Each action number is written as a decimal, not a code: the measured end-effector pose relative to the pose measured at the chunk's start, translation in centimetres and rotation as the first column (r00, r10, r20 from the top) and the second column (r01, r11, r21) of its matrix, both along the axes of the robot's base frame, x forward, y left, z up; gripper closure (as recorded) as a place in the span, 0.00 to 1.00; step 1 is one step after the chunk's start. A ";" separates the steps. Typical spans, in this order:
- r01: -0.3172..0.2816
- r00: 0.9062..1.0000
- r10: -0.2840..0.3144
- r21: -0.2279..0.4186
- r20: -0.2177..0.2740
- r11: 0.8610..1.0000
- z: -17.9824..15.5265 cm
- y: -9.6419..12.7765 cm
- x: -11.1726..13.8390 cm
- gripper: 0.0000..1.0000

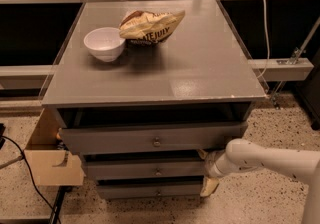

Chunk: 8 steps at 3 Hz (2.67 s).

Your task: Open middle drawer

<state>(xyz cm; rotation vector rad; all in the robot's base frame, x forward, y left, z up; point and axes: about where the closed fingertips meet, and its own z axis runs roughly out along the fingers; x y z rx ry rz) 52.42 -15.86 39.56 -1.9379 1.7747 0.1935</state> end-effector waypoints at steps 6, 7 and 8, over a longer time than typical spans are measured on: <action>0.035 0.989 -0.045 -0.072 -0.142 0.997 -0.6 -1.8 -2.9 0.00; 0.034 0.982 -0.050 -0.085 -0.184 0.996 -0.7 -2.2 -3.6 0.00; 0.029 0.974 -0.050 -0.097 -0.221 0.995 -0.8 -2.5 -4.1 0.00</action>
Offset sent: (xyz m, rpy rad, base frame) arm 0.0006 -0.0021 -0.0026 -0.0110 0.0323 -0.0083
